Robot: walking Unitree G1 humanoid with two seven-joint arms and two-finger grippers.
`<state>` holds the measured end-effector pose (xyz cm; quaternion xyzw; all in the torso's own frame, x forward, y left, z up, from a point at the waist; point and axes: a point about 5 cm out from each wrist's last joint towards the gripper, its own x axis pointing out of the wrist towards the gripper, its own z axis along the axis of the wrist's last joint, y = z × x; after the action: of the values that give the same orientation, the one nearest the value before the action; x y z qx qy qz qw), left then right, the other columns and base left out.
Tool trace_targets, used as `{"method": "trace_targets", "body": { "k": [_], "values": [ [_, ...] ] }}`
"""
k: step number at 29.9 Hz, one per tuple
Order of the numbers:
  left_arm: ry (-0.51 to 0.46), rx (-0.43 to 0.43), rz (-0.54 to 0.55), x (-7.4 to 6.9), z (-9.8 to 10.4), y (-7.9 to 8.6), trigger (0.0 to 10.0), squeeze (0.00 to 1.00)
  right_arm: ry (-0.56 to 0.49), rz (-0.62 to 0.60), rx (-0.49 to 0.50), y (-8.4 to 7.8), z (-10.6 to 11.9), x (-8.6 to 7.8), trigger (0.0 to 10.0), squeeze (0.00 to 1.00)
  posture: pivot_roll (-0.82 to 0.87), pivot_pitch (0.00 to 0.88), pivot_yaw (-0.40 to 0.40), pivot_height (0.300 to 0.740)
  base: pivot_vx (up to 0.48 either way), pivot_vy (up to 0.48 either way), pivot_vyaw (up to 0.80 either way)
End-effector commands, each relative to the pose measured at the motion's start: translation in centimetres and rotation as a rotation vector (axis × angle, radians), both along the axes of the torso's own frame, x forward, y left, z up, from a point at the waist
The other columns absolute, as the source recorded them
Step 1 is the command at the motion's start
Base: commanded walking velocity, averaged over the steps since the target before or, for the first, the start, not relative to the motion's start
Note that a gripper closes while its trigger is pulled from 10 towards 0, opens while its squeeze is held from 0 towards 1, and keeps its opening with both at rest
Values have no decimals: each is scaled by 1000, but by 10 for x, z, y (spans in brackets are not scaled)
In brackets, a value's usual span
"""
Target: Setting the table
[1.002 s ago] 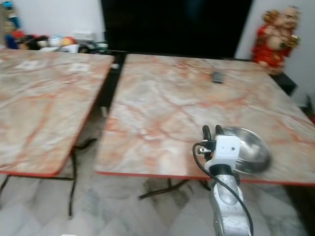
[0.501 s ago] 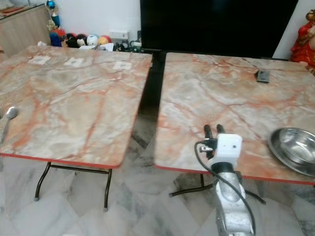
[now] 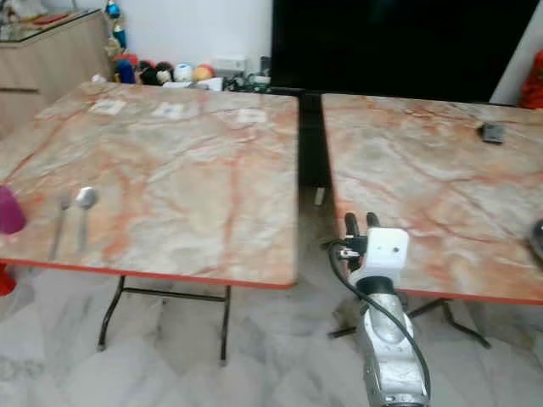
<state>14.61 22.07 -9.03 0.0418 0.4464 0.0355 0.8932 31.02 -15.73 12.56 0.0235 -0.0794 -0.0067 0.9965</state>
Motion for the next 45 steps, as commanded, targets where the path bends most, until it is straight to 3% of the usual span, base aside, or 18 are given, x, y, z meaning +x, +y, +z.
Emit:
{"method": "trace_targets", "body": {
  "k": [1, 37, 45],
  "values": [
    [16, -6, -4, -4, -2, -3, 10000, 0, -14, -8, -19, -3, 3, 1, 10000, 0, -4, 53, -32, 740, 0, 480, 0],
    [18, -7, -6, -5, -3, -3, 10000, 0, -6, -28, -4, -2, 1, 5, 10000, 0, 13, 63, -33, 740, 0, 478, 0],
    [2, -7, -9, -3, -1, -3, 10000, 0, -2, -29, -1, -1, 0, 5, 10000, 0, 14, 74, -32, 740, 0, 49, 0]
  ]
}}
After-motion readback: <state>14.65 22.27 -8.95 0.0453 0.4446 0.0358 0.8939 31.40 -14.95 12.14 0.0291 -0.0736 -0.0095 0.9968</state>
